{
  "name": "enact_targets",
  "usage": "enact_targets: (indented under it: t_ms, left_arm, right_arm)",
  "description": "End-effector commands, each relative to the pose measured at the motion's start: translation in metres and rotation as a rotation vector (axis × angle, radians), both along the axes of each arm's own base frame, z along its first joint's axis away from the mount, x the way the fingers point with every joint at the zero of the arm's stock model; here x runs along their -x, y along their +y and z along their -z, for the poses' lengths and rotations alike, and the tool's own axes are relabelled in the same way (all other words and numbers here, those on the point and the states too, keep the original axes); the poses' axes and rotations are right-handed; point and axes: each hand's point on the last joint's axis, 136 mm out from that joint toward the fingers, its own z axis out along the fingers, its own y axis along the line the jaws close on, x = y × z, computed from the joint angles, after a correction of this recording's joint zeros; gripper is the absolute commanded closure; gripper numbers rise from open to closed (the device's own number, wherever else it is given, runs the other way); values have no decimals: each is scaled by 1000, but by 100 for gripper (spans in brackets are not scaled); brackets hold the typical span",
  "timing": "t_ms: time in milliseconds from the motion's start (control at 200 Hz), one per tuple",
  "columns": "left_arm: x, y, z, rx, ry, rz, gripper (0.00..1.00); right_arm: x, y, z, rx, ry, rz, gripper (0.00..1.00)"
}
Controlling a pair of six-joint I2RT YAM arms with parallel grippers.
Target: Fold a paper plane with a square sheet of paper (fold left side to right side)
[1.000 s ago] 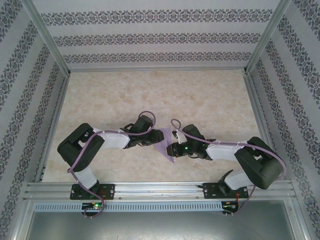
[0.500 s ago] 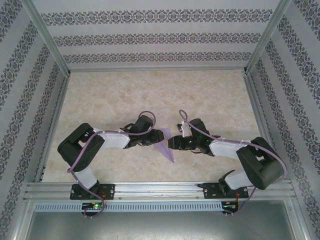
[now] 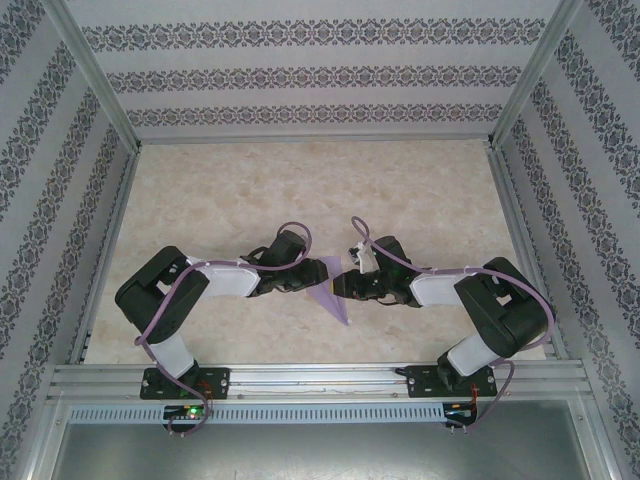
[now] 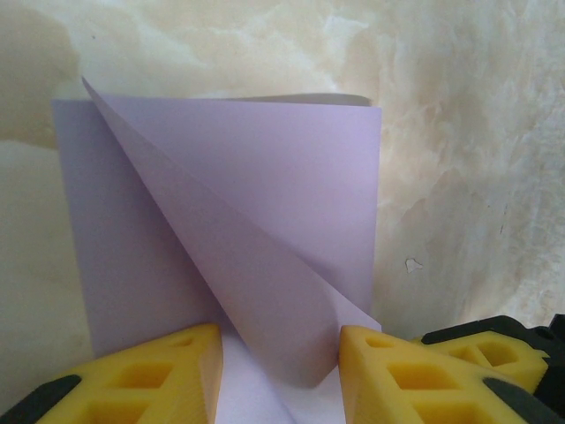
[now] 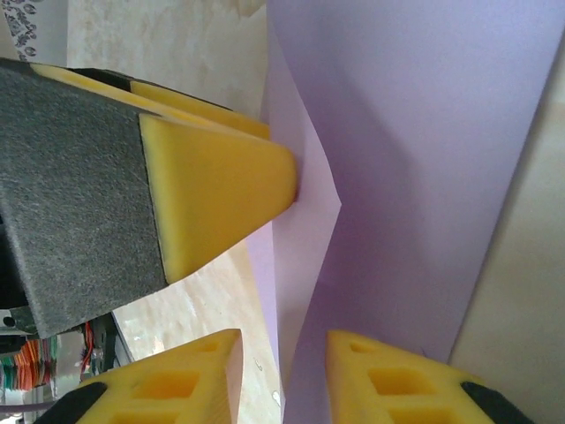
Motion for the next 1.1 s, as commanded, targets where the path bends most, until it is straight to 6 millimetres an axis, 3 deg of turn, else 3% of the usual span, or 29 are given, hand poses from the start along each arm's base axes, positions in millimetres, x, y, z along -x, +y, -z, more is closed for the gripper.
enact_targets:
  t_ms: [0,425,1094]
  left_arm:
    - [10,7,19,-72,37,13,60]
    - [11,8,19,-75,36,13,60]
    - [11,9,19,-81,37,13,60]
  right_arm:
    - [-7,4,-6,-19,-31,-4,72]
    - [-8,-2,1,19,-32,15,96]
    - [-14,-14,13,110,-44,40,98]
